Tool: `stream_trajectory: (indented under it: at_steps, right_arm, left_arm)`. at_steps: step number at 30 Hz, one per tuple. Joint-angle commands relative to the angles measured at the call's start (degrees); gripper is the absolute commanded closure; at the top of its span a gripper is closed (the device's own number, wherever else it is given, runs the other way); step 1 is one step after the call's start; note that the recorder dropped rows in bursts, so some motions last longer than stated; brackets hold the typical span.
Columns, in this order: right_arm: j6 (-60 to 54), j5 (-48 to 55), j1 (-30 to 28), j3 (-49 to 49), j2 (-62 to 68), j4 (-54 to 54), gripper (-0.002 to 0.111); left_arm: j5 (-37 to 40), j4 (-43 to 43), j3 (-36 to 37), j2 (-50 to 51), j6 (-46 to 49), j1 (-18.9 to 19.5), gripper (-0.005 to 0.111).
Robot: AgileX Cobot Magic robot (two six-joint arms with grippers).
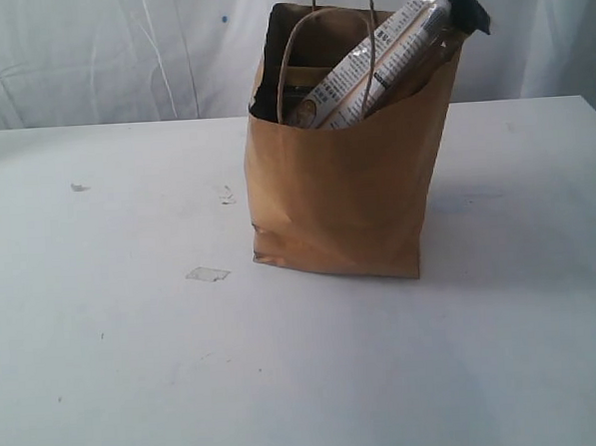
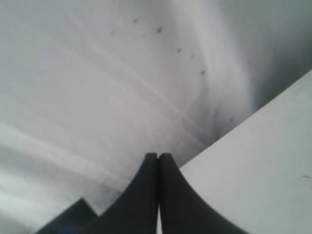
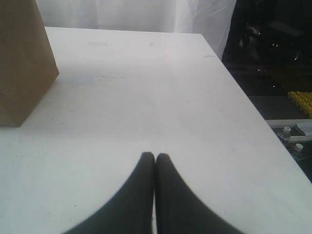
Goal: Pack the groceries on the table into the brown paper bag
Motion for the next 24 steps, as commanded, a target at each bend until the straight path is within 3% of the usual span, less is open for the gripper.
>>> stream_trajectory:
  at_steps: [1, 8, 9, 11, 13, 16, 20, 24]
  right_arm:
    - [0.1, -0.2, 0.4, 0.1, -0.3, -0.3, 0.108]
    - [0.1, -0.2, 0.4, 0.1, -0.3, -0.3, 0.108]
    - [0.1, -0.2, 0.4, 0.1, -0.3, -0.3, 0.108]
    - [0.1, -0.2, 0.4, 0.1, -0.3, -0.3, 0.108]
    - [0.1, -0.2, 0.4, 0.1, -0.3, -0.3, 0.108]
    - [0.1, -0.2, 0.4, 0.1, -0.3, -0.3, 0.108]
    - [0.1, -0.2, 0.4, 0.1, -0.3, -0.3, 0.108]
    - [0.1, -0.2, 0.4, 0.1, -0.3, -0.3, 0.108]
  left_arm:
    - [1.4, 0.6, 5.8, -2.2, -9.7, 11.0, 0.107]
    - [-4.7, 4.6, 27.1, -14.1, -25.1, 24.3, 0.107]
    - [-8.7, 8.5, 34.4, -19.9, -32.4, 27.3, 0.107]
    - [-12.7, 15.4, 42.9, -27.2, -42.0, 29.5, 0.107]
    - [-15.7, 23.2, 50.9, -35.3, -51.0, 31.0, 0.107]
    - [-17.0, 27.8, 61.6, -48.7, -56.3, 31.5, 0.107]
    - [-23.8, 15.0, 72.4, -68.2, -52.4, 31.5, 0.107]
    - [-26.3, 10.4, 75.7, -75.3, -50.1, 31.5, 0.107]
